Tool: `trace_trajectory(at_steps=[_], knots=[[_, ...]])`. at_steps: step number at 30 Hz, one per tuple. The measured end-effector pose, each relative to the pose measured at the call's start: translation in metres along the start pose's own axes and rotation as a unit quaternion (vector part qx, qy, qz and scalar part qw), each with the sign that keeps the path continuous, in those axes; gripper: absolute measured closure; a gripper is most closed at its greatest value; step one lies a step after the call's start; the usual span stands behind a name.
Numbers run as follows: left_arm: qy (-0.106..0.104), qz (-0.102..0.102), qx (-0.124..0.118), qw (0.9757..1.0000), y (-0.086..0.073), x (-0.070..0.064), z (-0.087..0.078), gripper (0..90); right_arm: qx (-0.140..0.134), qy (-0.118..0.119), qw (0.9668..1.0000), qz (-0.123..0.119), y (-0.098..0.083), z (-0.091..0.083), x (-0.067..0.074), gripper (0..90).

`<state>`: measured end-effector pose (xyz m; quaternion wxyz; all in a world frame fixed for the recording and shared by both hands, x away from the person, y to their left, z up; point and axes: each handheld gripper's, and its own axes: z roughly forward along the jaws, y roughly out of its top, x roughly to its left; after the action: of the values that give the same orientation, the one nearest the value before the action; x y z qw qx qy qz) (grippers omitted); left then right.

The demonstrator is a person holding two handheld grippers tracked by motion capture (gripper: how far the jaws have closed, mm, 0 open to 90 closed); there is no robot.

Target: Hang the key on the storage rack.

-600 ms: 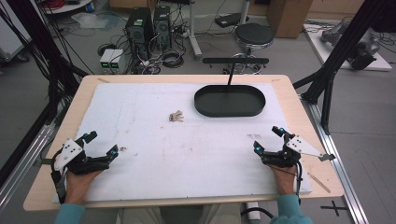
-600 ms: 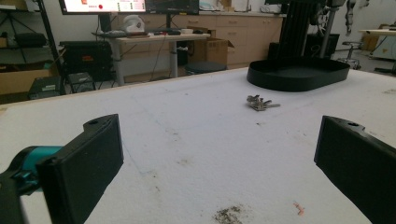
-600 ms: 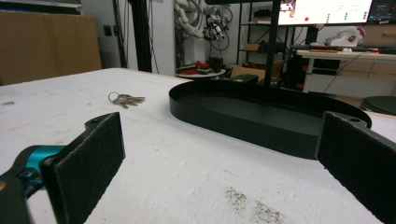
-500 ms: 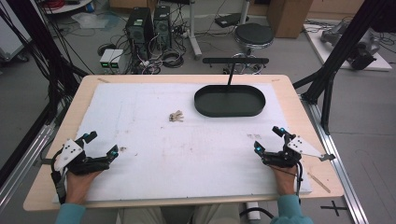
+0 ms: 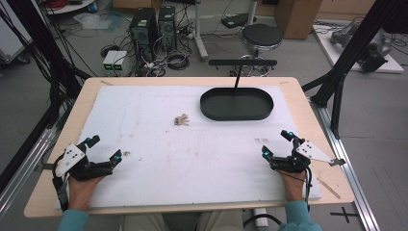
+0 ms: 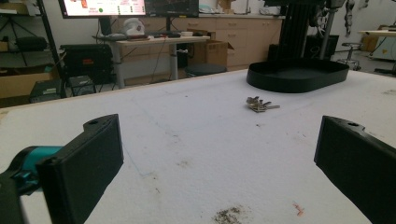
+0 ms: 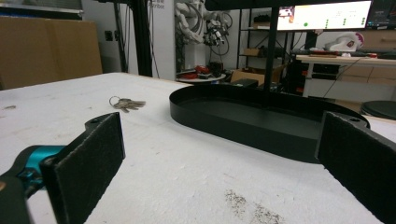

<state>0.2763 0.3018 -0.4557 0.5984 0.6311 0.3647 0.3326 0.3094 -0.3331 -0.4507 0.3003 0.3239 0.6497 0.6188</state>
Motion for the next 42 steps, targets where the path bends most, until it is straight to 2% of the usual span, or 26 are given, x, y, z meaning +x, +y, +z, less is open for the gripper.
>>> trace_trajectory(at_steps=[2, 8, 14, 18, 20, 22, 26, 29, 30, 31, 34, 36, 42], knots=[[-0.005, -0.001, 0.000, 1.0000, 0.000, 0.000, 0.001, 1.7, 0.000, 0.000, 1.0000, 0.000, 0.000, 0.000, 0.000, 0.6], [-0.009, 0.007, 0.026, 0.9996, 0.010, 0.003, 0.006, 1.7, 0.001, 0.000, 1.0000, 0.002, 0.000, 0.000, 0.000, 0.6], [-0.012, 0.023, 0.055, 0.9981, 0.044, 0.009, 0.019, 1.7, 0.001, 0.000, 1.0000, 0.003, 0.000, 0.000, 0.000, 0.6], [-0.019, 0.031, 0.083, 0.9959, 0.069, 0.012, 0.034, 1.7, 0.001, 0.000, 1.0000, 0.001, 0.000, 0.000, 0.000, 0.6], [-0.020, 0.039, 0.089, 0.9951, 0.082, 0.012, 0.044, 1.7, 0.000, 0.000, 1.0000, 0.003, 0.000, 0.000, 0.000, 0.6], [-0.038, 0.038, 0.098, 0.9937, 0.095, 0.012, 0.054, 1.7, 0.001, 0.000, 1.0000, 0.005, 0.000, 0.000, 0.000, 0.6], [-0.080, 0.040, 0.124, 0.9883, 0.118, 0.012, 0.079, 1.7, 0.001, 0.001, 1.0000, 0.002, 0.000, 0.000, 0.000, 0.6], [-0.101, 0.060, 0.155, 0.9808, 0.135, 0.009, 0.100, 1.7, 0.000, 0.001, 1.0000, 0.001, 0.000, 0.000, 0.000, 0.6], [-0.109, 0.056, 0.164, 0.9788, 0.140, 0.008, 0.108, 1.7, 0.000, 0.001, 1.0000, 0.000, 0.000, 0.000, 0.000, 0.6], [-0.117, 0.059, 0.176, 0.9755, 0.145, 0.007, 0.115, 1.7, 0.000, 0.001, 1.0000, 0.000, 0.000, 0.000, 0.000, 0.6], [-0.122, 0.080, 0.198, 0.9694, 0.156, 0.002, 0.136, 1.7, 0.000, 0.001, 1.0000, 0.000, 0.000, 0.000, 0.000, 0.6], [-0.128, 0.082, 0.213, 0.9652, 0.160, -0.001, 0.149, 1.7, 0.000, 0.000, 1.0000, 0.000, 0.000, 0.000, 0.000, 0.6], [-0.146, 0.096, 0.255, 0.9510, 0.160, -0.013, 0.186, 1.7, -0.001, 0.000, 1.0000, 0.000, 0.000, 0.000, 0.000, 0.6]])
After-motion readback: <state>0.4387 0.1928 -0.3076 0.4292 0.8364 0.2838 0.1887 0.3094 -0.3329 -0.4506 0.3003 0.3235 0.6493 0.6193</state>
